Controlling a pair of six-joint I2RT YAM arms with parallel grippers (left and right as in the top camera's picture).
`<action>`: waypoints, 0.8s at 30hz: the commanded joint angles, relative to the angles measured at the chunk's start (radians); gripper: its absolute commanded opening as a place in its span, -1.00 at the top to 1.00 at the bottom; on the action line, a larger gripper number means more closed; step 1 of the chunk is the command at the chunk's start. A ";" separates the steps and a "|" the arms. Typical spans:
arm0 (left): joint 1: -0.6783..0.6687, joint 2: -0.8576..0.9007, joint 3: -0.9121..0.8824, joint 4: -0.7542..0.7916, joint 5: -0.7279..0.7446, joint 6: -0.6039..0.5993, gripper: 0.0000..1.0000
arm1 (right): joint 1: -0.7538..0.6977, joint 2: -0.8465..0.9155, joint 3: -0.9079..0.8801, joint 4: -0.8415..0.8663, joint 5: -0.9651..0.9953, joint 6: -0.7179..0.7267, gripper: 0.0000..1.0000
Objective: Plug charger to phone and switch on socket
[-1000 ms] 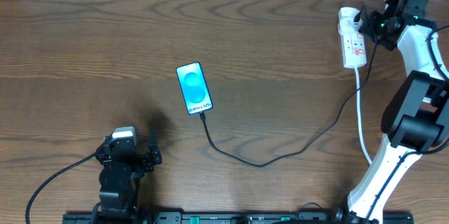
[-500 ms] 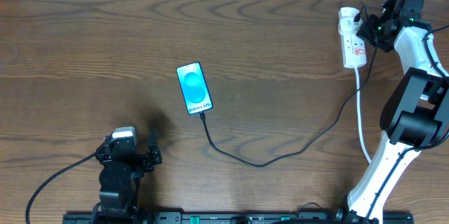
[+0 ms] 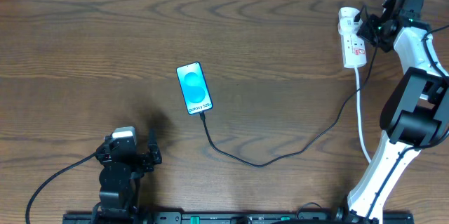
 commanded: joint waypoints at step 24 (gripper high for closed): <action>-0.005 -0.008 -0.020 0.002 -0.013 -0.001 -0.86 | 0.020 0.046 0.012 0.021 -0.008 0.006 0.98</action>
